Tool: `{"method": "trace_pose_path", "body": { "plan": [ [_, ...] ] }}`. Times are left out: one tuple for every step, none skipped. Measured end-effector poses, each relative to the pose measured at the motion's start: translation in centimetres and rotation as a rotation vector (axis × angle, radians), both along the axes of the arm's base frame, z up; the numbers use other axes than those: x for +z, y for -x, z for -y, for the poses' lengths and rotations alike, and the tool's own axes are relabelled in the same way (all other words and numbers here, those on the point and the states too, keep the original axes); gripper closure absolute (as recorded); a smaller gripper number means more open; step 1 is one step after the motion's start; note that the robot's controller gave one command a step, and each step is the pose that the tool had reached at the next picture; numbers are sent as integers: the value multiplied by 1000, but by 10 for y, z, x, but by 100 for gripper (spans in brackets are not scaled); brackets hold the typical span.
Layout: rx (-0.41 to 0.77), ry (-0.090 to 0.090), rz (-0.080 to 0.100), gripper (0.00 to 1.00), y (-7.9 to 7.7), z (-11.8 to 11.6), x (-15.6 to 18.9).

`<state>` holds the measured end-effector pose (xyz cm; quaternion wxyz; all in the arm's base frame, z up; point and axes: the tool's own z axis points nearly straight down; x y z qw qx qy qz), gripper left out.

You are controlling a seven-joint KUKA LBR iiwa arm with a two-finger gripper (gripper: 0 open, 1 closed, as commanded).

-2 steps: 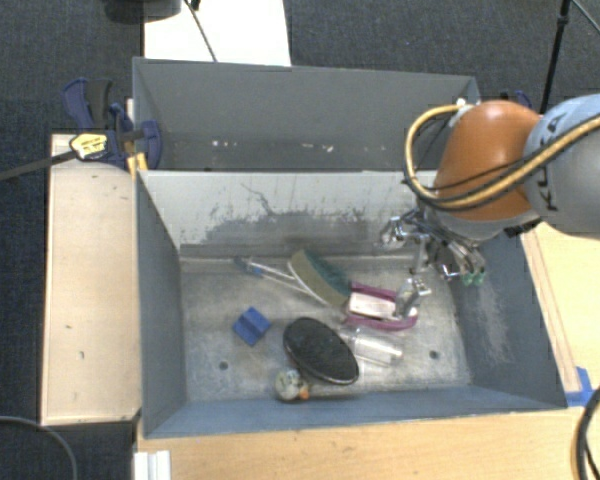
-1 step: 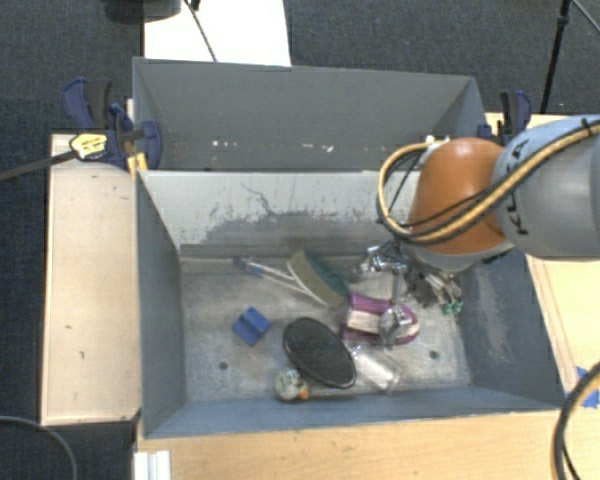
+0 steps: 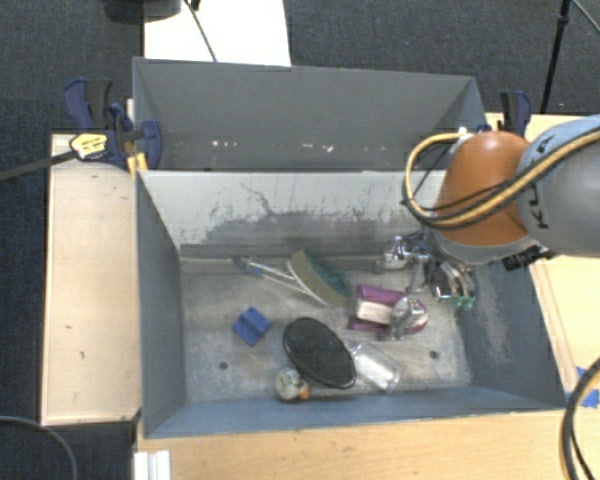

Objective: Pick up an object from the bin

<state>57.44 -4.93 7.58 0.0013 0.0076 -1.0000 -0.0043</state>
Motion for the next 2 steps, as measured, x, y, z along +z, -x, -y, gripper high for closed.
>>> {"method": "trace_pose_path", "body": {
  "plan": [
    [4, 5, 11, 100, -2, 2, 2],
    [10, 9, 13, 100, -4, 2, 126]
  ]
}}
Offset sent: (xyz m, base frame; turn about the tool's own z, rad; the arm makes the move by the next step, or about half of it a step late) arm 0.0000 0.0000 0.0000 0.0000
